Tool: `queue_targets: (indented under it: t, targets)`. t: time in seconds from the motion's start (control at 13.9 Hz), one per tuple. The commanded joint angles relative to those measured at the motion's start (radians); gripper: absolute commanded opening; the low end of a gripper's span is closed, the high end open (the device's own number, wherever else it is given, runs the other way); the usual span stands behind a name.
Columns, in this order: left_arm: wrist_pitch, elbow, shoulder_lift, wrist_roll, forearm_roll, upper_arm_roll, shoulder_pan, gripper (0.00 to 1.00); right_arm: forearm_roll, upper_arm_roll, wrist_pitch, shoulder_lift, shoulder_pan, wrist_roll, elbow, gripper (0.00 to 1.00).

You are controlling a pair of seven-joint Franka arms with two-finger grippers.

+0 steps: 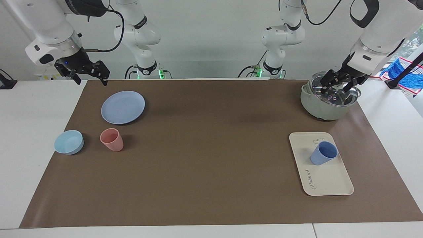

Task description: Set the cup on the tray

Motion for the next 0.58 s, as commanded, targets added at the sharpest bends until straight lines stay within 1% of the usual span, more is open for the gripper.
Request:
queue_targets:
  t: [0.0,0.22,0.5]
  targets:
    - [0.010,-0.034,-0.030,-0.006,-0.012,0.003,0.004,1.00,0.028,0.003,0.005,-0.003,-0.005,-0.014,0.013,1.00]
    - [0.012,-0.034,-0.030,-0.006,-0.012,0.003,0.004,1.00,0.031,0.006,0.003,-0.005,-0.003,-0.014,0.013,1.00]
    - [0.010,-0.034,-0.030,-0.006,-0.012,0.003,0.004,1.00,0.028,-0.014,0.008,-0.002,-0.003,-0.020,0.016,1.00]
